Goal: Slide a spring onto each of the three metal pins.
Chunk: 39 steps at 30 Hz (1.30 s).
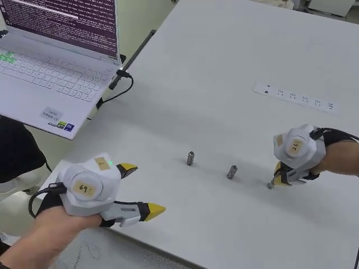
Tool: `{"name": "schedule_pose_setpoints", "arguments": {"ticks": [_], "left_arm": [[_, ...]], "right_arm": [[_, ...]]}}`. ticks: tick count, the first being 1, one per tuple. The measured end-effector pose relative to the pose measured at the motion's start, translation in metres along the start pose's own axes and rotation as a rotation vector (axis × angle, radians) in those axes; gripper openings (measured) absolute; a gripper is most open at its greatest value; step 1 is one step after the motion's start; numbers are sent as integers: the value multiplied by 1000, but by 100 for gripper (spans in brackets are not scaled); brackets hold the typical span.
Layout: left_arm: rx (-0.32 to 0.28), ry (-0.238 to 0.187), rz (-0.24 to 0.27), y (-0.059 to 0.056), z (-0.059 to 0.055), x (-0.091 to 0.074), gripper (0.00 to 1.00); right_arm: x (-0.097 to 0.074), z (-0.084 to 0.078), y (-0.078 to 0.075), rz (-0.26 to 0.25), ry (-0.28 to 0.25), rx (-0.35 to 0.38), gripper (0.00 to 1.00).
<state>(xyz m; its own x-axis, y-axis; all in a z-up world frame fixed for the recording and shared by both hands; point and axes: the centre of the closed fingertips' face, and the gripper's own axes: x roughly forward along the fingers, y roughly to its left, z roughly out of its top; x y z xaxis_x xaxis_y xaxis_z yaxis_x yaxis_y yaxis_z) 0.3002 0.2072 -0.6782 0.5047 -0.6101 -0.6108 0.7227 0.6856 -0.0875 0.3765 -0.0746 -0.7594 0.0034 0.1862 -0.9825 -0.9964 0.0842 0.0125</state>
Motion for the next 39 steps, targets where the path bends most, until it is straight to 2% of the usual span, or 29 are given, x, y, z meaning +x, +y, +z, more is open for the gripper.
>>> {"name": "schedule_pose_setpoints", "arguments": {"ticks": [9,18,27,31,39], "left_arm": [[0,7,2,0,-2,-1,63],[0,5,4,1,-2,-1,63],[5,-2,-1,0,2,1,63],[8,-6,-7,-3,2,2,63],[27,-9,-30,-10,4,4,63]], "right_arm": [[12,-3,1,9,25,-6,9],[14,-4,1,10,29,-5,10],[4,-4,2,-6,14,6,19],[-2,-7,1,-35,7,17,21],[-12,-15,9,-71,-6,57,26]]}}
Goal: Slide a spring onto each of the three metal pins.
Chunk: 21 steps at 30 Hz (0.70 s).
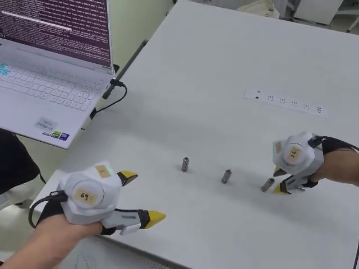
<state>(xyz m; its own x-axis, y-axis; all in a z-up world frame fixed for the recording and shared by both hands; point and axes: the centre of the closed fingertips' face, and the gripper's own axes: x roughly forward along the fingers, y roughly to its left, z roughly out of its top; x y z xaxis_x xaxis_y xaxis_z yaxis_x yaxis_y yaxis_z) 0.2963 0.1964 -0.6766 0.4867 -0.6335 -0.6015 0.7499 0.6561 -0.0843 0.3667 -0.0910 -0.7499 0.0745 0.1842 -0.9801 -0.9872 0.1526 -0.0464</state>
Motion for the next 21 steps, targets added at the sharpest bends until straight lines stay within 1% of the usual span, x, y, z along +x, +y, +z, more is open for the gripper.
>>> {"name": "schedule_pose_setpoints", "arguments": {"ticks": [6,10,13,15,19,21], "left_arm": [[15,-9,-11,-4,4,0,62],[23,-12,-13,-6,5,-1,62],[28,-12,-15,-7,5,-2,62],[30,-13,-16,-7,4,-3,62],[36,-12,-19,-7,4,-4,62],[39,-11,-20,-7,4,-5,62]], "right_arm": [[-9,-3,7,-48,-44,66,28],[-14,-4,13,-82,-85,123,28],[-17,-4,17,-118,-122,173,29],[-16,-5,19,-135,-137,192,30],[-14,-12,31,-150,-154,233,31],[-15,-12,33,-181,-178,263,31]]}}
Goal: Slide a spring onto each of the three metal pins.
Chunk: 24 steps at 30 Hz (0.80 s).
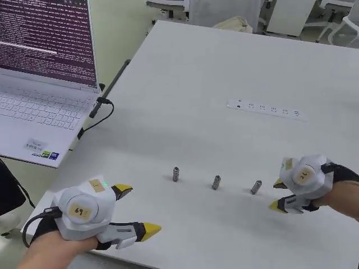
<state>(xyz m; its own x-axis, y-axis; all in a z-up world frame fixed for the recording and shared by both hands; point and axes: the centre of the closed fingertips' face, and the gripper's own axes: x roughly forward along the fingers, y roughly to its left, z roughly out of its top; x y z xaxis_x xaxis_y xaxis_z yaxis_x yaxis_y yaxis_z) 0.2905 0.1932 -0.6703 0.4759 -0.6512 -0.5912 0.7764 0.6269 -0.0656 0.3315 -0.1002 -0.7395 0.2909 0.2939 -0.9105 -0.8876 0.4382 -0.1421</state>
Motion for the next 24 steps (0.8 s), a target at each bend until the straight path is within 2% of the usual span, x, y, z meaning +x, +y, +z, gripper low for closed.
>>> {"name": "schedule_pose_setpoints", "arguments": {"ticks": [5,15,24], "left_arm": [[6,1,-5,0,0,0,62],[17,5,-17,-3,1,3,62],[15,6,-13,-3,1,3,62]], "right_arm": [[-4,1,11,-29,-72,118,32],[-4,4,38,-43,-195,320,33],[-14,6,53,-73,-293,420,36]]}}
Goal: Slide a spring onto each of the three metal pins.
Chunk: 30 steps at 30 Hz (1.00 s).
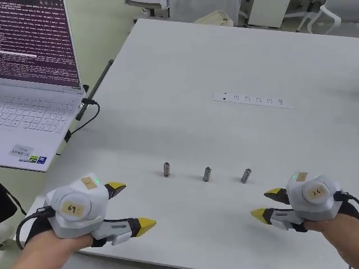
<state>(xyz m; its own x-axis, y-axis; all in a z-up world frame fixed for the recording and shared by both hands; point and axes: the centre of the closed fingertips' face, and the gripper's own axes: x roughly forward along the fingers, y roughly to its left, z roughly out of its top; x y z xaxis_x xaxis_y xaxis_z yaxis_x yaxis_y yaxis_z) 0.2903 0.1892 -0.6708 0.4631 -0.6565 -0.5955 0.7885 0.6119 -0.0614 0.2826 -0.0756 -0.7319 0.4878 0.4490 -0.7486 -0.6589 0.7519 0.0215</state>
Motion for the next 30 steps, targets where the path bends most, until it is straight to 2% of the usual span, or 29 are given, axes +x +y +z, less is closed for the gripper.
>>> {"name": "schedule_pose_setpoints", "arguments": {"ticks": [10,19,30], "left_arm": [[6,-3,-4,0,4,2,62],[14,-3,-10,0,6,4,63],[16,-2,-14,-1,6,3,63]], "right_arm": [[-21,6,10,-28,-97,86,48],[-32,2,15,-59,-129,126,54],[-32,-4,32,-50,-151,189,58]]}}
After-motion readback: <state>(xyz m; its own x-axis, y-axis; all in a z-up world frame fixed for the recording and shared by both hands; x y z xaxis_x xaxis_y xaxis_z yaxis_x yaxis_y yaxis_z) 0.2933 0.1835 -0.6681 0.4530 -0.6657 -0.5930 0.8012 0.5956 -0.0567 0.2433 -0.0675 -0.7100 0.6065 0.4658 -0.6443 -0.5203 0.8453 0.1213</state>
